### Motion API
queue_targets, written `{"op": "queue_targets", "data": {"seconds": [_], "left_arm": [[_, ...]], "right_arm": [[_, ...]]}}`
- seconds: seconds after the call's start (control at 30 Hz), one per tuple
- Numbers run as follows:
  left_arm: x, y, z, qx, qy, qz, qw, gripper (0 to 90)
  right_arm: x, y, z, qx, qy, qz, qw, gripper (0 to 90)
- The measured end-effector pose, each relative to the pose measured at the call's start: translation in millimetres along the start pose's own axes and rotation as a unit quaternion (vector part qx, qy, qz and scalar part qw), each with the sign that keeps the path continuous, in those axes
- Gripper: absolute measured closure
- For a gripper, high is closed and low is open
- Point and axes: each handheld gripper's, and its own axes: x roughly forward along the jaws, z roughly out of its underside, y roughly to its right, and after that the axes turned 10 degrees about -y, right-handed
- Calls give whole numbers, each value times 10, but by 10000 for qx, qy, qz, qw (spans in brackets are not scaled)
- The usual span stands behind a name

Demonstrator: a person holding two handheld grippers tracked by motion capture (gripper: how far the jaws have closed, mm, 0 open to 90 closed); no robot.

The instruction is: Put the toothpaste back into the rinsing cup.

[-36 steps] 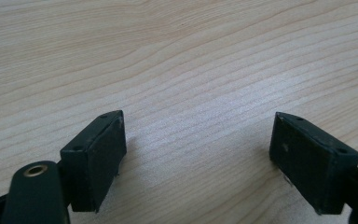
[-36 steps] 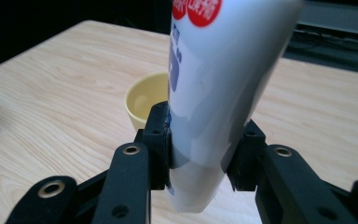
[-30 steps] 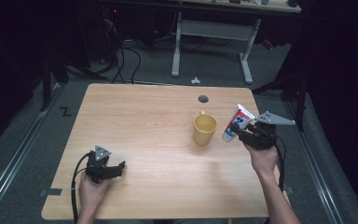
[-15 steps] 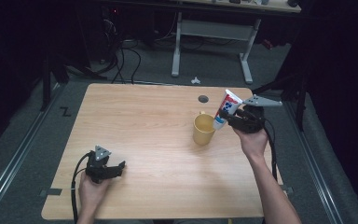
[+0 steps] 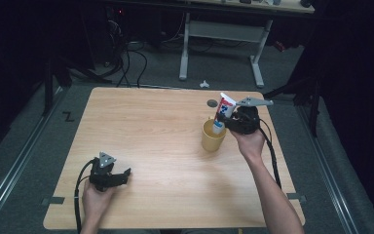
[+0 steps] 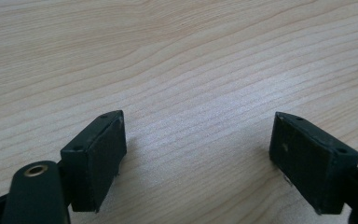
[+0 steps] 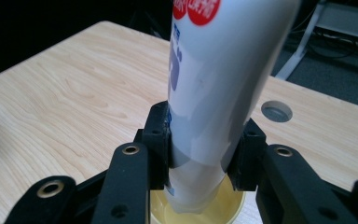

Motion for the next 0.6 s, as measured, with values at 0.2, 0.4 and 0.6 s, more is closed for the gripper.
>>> {"op": "queue_targets", "data": {"seconds": [0.2, 0.4, 0.6], "left_arm": [[0, 0, 0, 1, -1, -1, 10000, 192], [0, 0, 0, 1, -1, -1, 10000, 192], [0, 0, 0, 1, -1, -1, 10000, 192]], "right_arm": [[188, 21, 60, 101, -139, -6, 9999, 652], [300, -5, 73, 44, -212, 14, 9998, 651], [376, -27, 88, 1, -288, 30, 9996, 649]]}}
